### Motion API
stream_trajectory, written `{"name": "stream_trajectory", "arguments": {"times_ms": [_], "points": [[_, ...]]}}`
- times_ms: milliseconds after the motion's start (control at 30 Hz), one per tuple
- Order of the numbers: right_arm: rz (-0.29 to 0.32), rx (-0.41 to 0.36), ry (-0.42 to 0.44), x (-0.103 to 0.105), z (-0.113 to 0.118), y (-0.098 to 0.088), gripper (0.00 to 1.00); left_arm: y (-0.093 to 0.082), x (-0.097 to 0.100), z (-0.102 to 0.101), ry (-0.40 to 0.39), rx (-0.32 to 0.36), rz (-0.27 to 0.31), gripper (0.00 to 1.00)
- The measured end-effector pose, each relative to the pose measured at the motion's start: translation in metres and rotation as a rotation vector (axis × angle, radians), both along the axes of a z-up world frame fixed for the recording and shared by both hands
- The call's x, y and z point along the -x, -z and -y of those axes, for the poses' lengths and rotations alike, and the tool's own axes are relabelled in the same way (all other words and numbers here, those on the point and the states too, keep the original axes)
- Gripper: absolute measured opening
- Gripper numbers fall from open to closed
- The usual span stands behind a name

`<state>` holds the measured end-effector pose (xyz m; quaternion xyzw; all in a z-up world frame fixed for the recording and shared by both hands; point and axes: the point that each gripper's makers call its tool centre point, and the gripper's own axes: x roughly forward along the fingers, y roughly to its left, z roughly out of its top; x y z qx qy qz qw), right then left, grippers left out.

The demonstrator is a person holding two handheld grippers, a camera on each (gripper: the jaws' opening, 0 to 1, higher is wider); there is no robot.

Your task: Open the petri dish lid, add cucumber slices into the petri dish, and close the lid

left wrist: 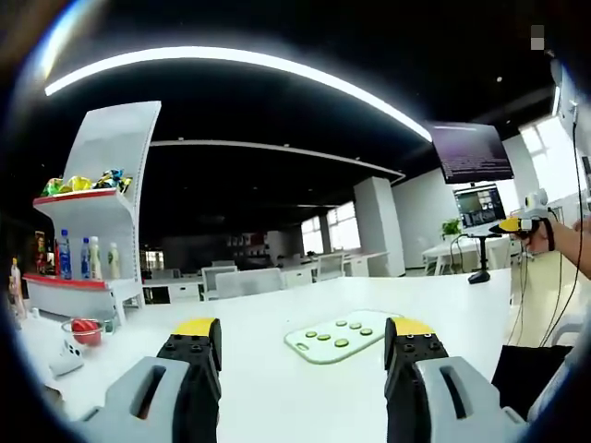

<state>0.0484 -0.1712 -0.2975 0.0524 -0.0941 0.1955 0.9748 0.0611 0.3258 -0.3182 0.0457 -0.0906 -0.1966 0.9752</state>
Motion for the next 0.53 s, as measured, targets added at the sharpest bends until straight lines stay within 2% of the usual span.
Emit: {"name": "stream_trajectory", "arguments": {"times_ms": [233,400,533], "points": [[-0.005,-0.007,-0.019,-0.010,-0.006,0.004,0.66,0.005,0.000,-0.001,0.004,0.008,-0.006,0.72],[0.017,-0.023,-0.076,-0.014,-0.018,0.004,0.68,0.005,0.005,0.005,0.023,0.000,-0.002,0.72],[0.021,-0.032,-0.115,-0.022,-0.024,0.007,0.68,0.013,0.009,0.007,0.044,-0.007,-0.018,0.72]]}}
